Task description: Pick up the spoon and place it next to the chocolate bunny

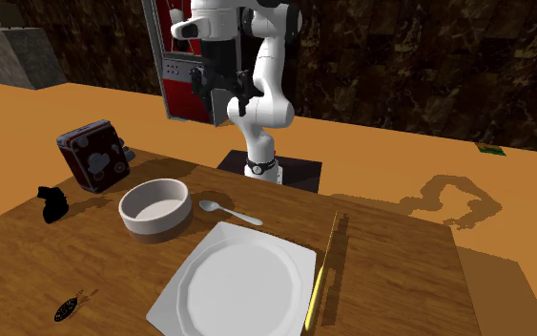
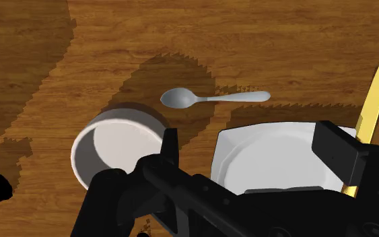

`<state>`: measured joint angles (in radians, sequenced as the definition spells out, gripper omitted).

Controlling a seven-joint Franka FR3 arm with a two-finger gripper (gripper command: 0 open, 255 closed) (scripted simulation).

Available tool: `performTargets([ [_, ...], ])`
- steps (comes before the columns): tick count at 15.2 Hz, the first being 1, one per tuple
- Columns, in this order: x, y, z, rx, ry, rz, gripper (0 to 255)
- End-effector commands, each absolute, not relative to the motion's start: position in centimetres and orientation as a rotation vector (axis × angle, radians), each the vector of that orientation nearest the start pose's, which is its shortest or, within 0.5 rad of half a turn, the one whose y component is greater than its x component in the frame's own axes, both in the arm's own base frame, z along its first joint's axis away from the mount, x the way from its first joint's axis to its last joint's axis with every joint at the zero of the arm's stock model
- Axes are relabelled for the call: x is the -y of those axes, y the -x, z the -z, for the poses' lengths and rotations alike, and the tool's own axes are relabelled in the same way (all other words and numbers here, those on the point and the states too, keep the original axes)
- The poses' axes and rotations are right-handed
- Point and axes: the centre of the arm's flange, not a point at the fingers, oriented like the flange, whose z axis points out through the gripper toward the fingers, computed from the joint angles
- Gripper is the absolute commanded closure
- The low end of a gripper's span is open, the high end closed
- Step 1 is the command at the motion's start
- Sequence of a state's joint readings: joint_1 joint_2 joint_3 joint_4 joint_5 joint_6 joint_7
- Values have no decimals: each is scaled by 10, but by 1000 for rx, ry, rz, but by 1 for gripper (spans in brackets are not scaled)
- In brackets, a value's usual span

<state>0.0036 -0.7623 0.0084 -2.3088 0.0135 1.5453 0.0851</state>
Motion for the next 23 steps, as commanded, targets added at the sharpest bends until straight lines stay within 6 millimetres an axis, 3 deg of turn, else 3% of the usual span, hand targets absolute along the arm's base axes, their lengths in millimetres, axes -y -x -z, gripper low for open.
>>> performTargets([
  [1,-6,-311,-603,-118,3132,-3,0],
  [19,61,-374,-375,-235,3076,-233,0],
  [23,61,-372,-356,-237,3075,-236,0],
])
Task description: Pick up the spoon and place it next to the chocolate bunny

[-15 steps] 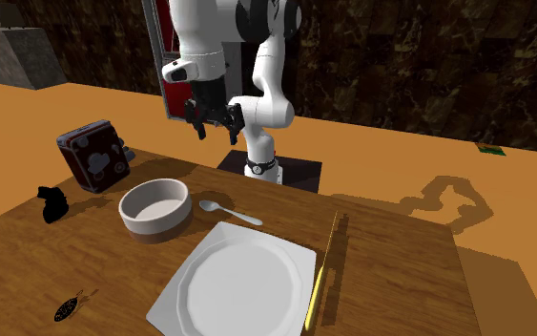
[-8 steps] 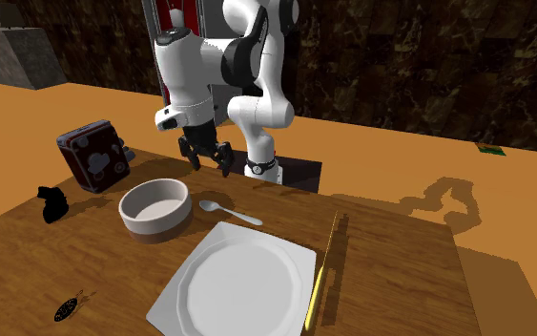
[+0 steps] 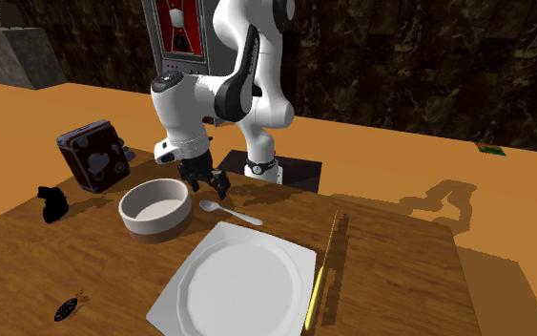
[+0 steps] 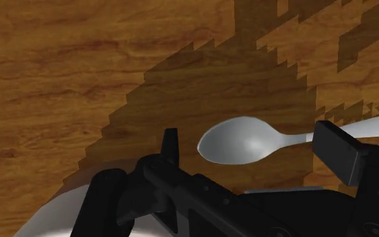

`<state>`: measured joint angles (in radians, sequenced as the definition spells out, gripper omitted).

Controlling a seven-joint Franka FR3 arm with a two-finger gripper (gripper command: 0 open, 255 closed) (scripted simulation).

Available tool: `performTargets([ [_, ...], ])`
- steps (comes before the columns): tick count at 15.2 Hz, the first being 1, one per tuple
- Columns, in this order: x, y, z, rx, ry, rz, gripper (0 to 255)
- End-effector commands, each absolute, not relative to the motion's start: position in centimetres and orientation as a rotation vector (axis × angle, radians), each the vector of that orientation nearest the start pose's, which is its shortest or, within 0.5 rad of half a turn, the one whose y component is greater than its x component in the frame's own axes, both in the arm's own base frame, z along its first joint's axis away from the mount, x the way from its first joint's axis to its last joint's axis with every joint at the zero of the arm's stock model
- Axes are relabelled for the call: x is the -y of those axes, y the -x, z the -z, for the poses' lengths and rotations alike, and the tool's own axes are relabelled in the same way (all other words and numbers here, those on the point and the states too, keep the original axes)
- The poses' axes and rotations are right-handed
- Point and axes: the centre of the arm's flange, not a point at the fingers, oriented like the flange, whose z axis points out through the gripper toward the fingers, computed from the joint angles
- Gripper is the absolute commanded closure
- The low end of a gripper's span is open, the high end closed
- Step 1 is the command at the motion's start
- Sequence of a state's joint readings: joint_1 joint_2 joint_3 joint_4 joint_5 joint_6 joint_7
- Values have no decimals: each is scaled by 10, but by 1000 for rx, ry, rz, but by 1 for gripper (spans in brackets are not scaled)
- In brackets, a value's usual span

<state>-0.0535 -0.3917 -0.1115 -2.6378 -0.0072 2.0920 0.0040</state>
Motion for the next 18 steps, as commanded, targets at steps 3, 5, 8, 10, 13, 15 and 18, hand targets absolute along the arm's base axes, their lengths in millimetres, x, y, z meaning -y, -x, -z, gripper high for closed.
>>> performTargets([
  [3,60,-370,-340,-237,3075,-236,0],
  [5,59,-369,-332,-237,3075,-236,0],
  [8,59,-369,-332,-237,3075,-236,0],
  [10,59,-369,-332,-237,3075,-236,0],
  [13,59,-369,-332,-237,3075,-236,255],
  [15,59,-369,-332,-237,3075,-236,255],
  [18,59,-369,-332,-237,3075,-236,255],
])
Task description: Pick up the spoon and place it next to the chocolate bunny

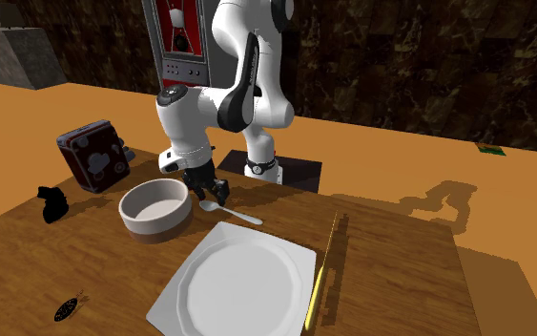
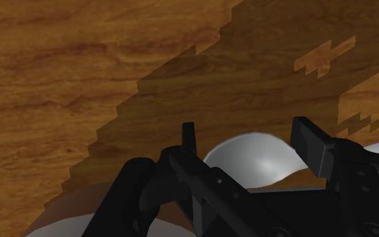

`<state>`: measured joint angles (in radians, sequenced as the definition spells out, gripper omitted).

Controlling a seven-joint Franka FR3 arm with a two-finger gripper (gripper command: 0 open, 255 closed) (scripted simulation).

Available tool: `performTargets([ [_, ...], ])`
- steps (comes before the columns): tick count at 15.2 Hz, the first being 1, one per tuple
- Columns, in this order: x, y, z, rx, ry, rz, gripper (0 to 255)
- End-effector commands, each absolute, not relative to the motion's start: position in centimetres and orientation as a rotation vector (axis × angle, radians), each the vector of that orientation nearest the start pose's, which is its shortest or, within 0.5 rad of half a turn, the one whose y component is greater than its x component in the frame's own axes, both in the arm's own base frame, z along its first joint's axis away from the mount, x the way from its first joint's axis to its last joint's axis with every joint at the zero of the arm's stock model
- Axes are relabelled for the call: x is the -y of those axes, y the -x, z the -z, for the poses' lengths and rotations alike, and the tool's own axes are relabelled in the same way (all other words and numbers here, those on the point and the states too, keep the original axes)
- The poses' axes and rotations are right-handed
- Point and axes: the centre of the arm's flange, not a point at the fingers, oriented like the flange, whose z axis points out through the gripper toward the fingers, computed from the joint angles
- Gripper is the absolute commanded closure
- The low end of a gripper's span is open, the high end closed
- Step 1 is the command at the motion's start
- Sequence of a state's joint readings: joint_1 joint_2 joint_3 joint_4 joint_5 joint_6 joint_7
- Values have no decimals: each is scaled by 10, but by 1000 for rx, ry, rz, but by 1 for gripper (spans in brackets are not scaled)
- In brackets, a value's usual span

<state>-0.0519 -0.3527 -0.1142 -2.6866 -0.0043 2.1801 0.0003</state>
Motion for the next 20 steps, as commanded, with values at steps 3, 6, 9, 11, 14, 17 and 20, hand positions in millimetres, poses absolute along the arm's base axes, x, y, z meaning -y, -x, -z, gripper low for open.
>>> performTargets([
  [3,59,-369,-332,-237,3075,-236,255],
  [6,59,-369,-343,-237,3075,-236,255],
  [9,59,-369,-358,-237,3075,-236,255],
  [11,59,-369,-369,-237,3075,-236,255],
  [14,59,-369,-385,-237,3075,-236,255],
  [17,59,-369,-401,-237,3075,-236,255],
  [20,59,-369,-417,-237,3075,-236,255],
])
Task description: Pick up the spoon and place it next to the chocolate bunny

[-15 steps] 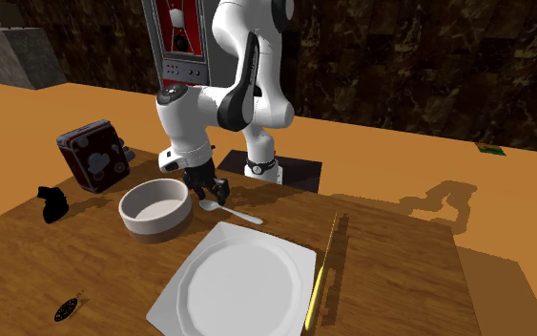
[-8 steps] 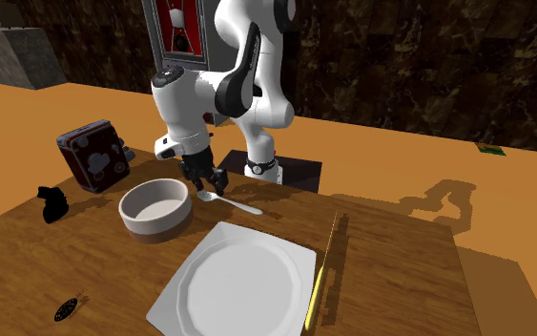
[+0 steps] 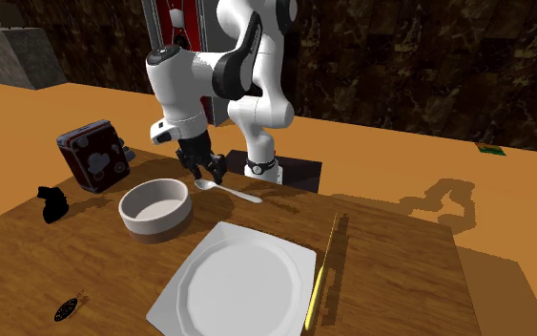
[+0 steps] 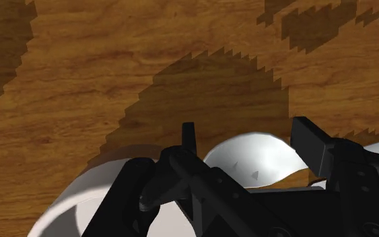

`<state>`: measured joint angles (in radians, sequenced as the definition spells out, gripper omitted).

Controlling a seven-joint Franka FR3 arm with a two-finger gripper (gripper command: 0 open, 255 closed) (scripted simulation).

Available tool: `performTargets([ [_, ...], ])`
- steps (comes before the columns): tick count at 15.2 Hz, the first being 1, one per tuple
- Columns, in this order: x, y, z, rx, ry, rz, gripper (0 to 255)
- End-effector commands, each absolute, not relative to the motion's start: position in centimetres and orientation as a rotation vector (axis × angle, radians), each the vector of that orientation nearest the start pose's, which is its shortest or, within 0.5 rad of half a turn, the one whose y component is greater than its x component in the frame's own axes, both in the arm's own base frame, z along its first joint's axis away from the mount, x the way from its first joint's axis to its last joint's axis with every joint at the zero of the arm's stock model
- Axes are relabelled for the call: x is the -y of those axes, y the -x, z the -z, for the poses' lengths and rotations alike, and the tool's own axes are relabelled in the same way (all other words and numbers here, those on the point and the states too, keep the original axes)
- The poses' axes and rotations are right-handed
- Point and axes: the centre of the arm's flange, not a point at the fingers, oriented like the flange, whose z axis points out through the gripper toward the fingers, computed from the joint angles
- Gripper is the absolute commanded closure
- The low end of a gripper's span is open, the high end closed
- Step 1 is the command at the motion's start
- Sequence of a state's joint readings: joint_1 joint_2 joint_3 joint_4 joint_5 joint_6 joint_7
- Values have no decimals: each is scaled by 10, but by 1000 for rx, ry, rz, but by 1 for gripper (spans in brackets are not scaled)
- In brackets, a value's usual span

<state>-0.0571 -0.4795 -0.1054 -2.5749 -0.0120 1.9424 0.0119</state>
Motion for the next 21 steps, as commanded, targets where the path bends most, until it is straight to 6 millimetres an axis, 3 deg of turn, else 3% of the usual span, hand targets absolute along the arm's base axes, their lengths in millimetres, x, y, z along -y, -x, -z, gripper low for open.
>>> performTargets([
  [1,59,-369,-422,-237,3075,-236,255],
  [17,59,-369,-503,-237,3075,-236,255],
  [21,96,-407,-503,-237,3075,-236,255],
])
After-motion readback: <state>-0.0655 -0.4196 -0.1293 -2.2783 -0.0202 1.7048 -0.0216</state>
